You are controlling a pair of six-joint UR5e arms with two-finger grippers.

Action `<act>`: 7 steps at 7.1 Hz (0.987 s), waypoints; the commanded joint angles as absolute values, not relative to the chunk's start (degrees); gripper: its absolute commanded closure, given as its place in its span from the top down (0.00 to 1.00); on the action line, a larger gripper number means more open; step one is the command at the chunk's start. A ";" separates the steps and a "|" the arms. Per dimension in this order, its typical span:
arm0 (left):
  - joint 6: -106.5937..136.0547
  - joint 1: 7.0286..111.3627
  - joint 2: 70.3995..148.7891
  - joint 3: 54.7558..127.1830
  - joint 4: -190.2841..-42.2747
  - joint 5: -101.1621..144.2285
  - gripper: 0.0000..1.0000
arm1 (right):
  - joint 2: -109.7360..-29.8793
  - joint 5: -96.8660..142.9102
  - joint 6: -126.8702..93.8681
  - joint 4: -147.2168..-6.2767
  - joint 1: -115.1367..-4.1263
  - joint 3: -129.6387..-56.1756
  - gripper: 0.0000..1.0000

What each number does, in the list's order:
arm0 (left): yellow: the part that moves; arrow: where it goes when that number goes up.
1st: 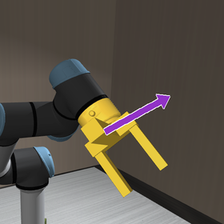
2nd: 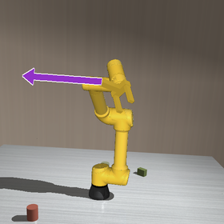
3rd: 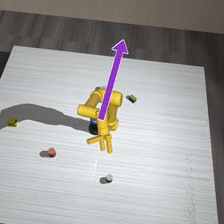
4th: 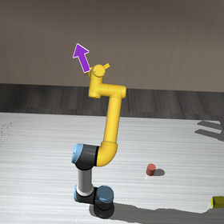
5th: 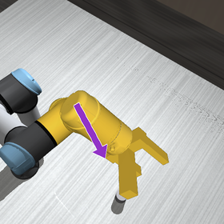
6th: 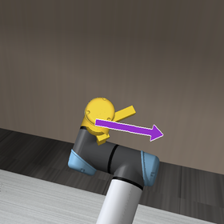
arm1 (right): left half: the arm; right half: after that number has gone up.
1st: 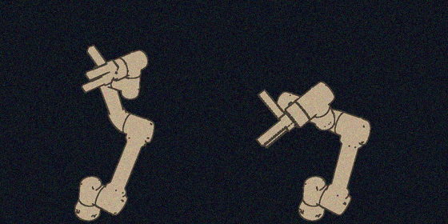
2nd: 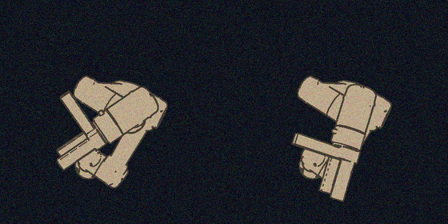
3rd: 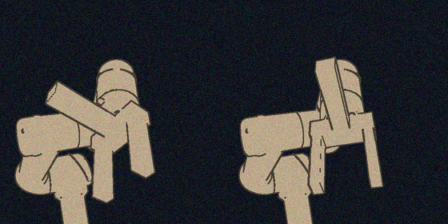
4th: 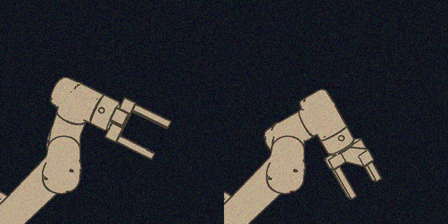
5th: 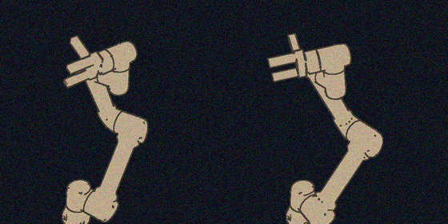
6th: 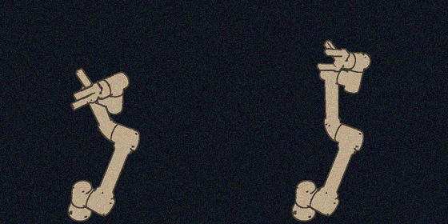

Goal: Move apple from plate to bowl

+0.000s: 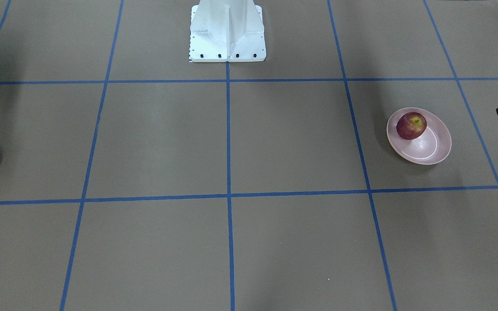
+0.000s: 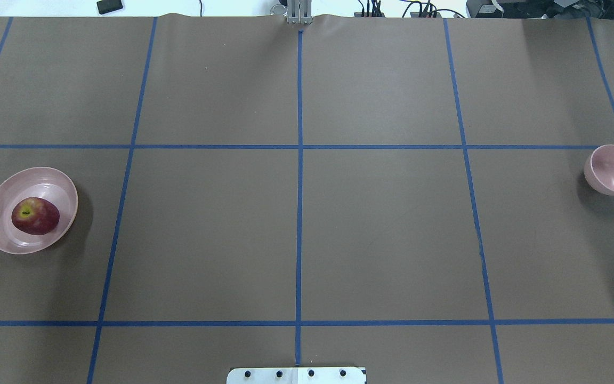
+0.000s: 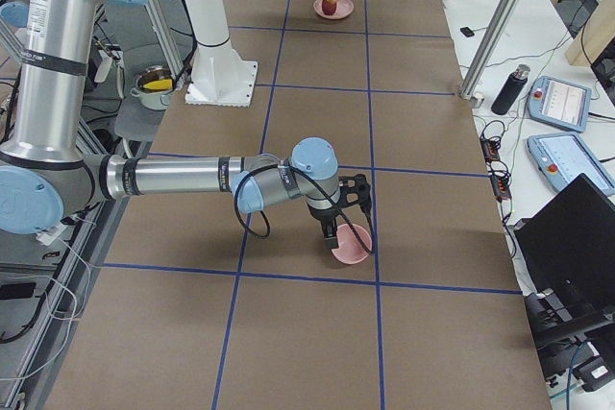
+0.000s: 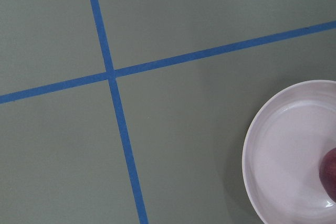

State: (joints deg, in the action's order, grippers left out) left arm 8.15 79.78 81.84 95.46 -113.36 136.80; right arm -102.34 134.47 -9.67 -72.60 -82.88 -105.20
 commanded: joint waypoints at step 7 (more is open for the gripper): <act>9.13 79.72 81.03 95.36 -118.74 137.20 0.98 | -101.95 135.96 -6.60 -72.60 -82.62 -105.21 1.00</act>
State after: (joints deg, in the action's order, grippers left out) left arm 8.51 79.80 80.98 95.30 -118.55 137.06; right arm -101.87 135.64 -7.07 -72.52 -82.69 -105.27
